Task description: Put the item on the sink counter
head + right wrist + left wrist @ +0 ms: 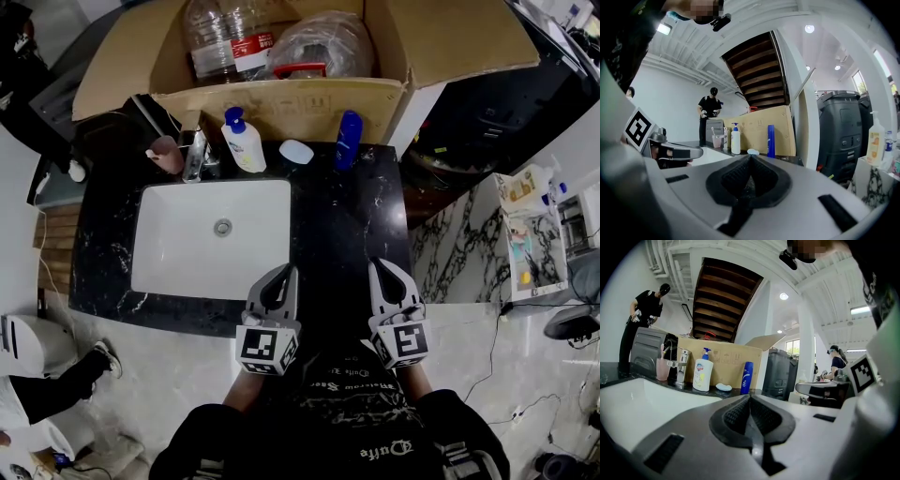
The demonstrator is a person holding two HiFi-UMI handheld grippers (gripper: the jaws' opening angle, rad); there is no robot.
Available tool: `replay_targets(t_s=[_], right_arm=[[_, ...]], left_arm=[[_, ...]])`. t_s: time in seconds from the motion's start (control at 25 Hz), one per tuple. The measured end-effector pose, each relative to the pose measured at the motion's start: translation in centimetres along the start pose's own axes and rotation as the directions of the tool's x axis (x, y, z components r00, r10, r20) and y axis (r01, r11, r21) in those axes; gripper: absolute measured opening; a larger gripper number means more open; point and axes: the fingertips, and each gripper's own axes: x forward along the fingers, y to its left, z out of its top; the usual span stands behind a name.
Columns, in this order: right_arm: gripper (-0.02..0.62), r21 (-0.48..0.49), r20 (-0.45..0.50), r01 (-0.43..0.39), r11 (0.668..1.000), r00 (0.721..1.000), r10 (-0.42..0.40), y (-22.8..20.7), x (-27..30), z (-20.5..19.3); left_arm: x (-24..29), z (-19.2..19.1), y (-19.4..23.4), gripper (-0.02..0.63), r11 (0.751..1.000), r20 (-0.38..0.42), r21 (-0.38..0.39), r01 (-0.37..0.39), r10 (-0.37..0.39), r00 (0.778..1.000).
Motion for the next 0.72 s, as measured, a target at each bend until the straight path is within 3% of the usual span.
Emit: replay_targets(t_s=[0.72], right_arm=[[-0.002,-0.008,-0.026,0.004,1.0,1.0,-0.004,0.07,0.85,-0.31]], left_arm=[[0.0,0.11,-0.03,0.008,1.0,-0.003,0.001,0.016,-0.016,1.0]])
